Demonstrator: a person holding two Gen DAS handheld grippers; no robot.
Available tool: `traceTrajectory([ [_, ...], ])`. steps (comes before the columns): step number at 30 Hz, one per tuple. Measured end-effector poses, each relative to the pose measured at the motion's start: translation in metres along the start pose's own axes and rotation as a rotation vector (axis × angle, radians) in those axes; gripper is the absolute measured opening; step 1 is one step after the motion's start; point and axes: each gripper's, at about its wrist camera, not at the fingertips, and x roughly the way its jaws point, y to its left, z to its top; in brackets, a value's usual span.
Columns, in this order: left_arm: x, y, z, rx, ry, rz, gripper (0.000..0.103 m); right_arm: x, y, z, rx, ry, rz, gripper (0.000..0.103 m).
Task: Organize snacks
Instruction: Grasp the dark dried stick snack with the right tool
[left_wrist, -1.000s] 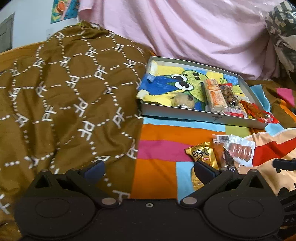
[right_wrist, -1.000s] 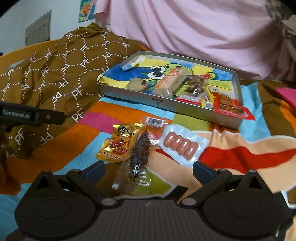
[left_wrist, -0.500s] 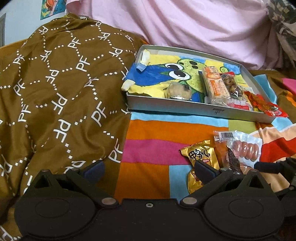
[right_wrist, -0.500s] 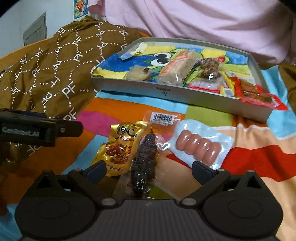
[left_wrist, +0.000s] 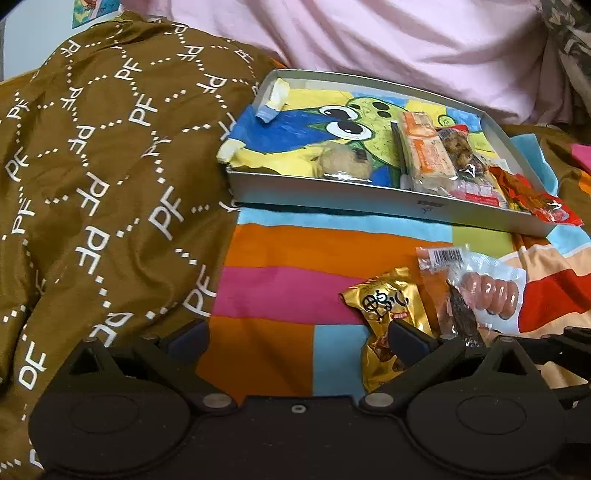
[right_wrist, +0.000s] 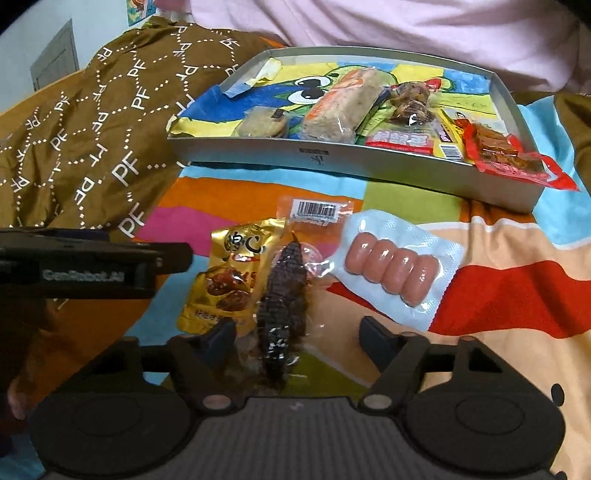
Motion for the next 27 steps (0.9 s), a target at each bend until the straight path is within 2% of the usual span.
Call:
traceTrajectory([
  [3,0.002,-0.006,0.000,0.013,0.005,-0.002,0.102,-0.002,-0.005,0.002,0.017,0.004,-0.002,0.051],
  [8,0.007,-0.017,-0.002,0.023,0.020,-0.009,0.102,-0.009,-0.021,0.004,0.092,0.016,0.044,0.050],
  [15,0.013,-0.034,-0.004,0.042,0.030,-0.047,0.102,-0.032,-0.028,-0.002,0.001,-0.003,-0.071,0.050],
  [22,0.027,-0.057,-0.006,0.098,0.069,-0.085,0.102,-0.031,-0.038,-0.007,0.019,0.035,-0.075,0.051],
  [27,0.036,-0.057,-0.004,0.100,0.057,-0.083,0.101,-0.030,-0.039,-0.007,0.007,0.044,-0.071,0.051],
])
